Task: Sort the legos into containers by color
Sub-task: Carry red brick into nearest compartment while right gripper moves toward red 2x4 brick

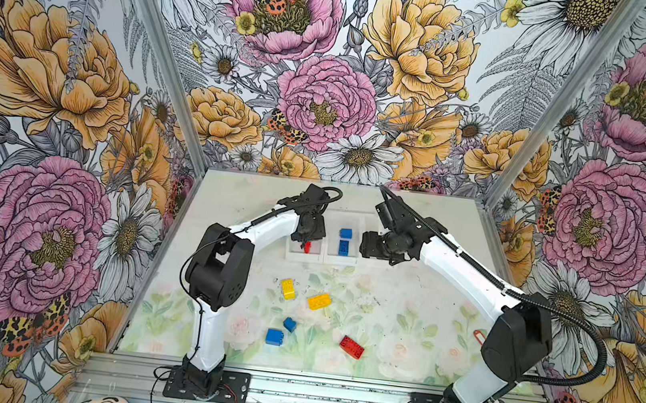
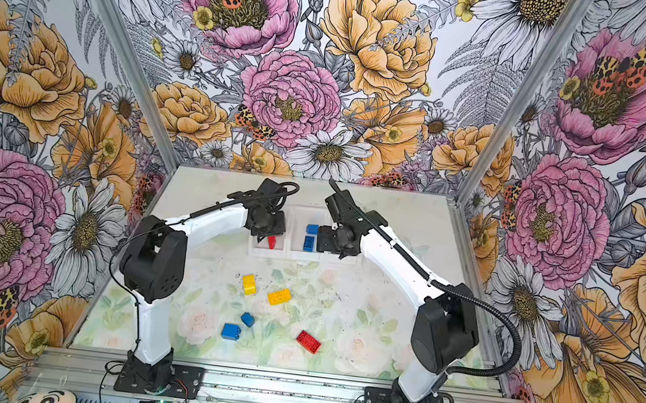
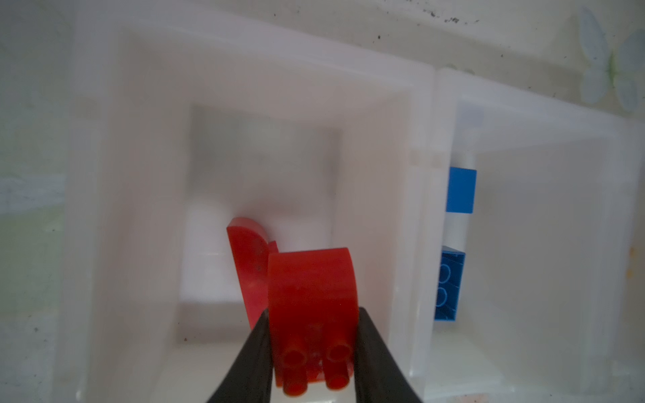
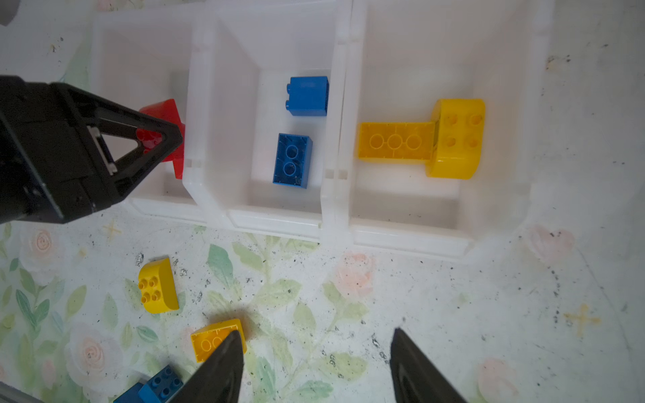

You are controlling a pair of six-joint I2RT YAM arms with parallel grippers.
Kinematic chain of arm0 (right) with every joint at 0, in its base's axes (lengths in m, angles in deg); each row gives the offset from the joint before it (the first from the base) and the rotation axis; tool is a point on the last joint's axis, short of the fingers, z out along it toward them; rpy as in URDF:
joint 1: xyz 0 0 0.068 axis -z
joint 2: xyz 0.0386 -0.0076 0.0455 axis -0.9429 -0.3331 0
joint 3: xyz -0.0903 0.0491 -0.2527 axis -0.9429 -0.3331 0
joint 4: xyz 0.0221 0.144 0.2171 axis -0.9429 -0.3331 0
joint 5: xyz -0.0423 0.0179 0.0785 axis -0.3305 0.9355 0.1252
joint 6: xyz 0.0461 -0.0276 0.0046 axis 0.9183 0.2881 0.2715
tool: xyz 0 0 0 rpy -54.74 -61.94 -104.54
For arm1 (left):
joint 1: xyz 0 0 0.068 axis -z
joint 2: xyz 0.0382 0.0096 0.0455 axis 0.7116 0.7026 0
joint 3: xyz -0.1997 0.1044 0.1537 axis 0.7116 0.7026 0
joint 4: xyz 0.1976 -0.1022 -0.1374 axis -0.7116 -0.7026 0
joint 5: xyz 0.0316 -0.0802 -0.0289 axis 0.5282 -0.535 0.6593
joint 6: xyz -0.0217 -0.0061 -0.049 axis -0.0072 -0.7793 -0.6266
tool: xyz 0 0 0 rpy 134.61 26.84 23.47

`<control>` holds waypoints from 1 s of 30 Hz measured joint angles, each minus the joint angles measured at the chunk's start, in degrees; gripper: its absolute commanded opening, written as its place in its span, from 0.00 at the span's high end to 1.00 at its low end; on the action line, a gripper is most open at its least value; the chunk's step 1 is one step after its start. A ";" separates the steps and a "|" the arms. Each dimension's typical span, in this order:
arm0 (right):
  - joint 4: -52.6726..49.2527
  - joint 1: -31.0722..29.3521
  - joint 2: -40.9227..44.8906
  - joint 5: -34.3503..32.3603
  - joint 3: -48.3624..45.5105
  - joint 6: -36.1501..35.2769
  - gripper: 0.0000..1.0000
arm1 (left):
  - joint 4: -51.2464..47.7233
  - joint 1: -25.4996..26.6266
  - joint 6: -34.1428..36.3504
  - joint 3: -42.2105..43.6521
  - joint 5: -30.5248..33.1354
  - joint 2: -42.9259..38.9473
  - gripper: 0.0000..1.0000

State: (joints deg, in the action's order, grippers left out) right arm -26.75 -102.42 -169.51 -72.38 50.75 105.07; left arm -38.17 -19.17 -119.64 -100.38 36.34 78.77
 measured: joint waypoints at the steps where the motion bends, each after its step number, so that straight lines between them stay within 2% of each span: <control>1: 0.04 0.00 0.00 0.02 -0.28 0.13 0.32 | 0.09 -0.20 0.26 -0.22 -0.28 0.70 0.55; 5: 0.11 0.00 0.35 0.04 -1.18 0.59 0.32 | 0.11 -0.46 0.44 -0.52 -0.76 1.64 0.44; 15: 0.46 0.00 3.02 0.87 -5.99 0.96 0.31 | 1.16 -0.46 0.20 -0.31 -0.74 0.76 0.37; 30: 0.96 -1.20 9.31 4.55 -16.94 -1.95 0.32 | 7.02 1.07 -1.33 8.90 -0.74 -13.75 0.24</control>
State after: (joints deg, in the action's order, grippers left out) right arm -25.79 -103.62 -160.20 -67.83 33.81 103.12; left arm -31.16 -18.10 -120.97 -91.48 35.59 65.03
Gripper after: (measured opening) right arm 0.685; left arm 0.745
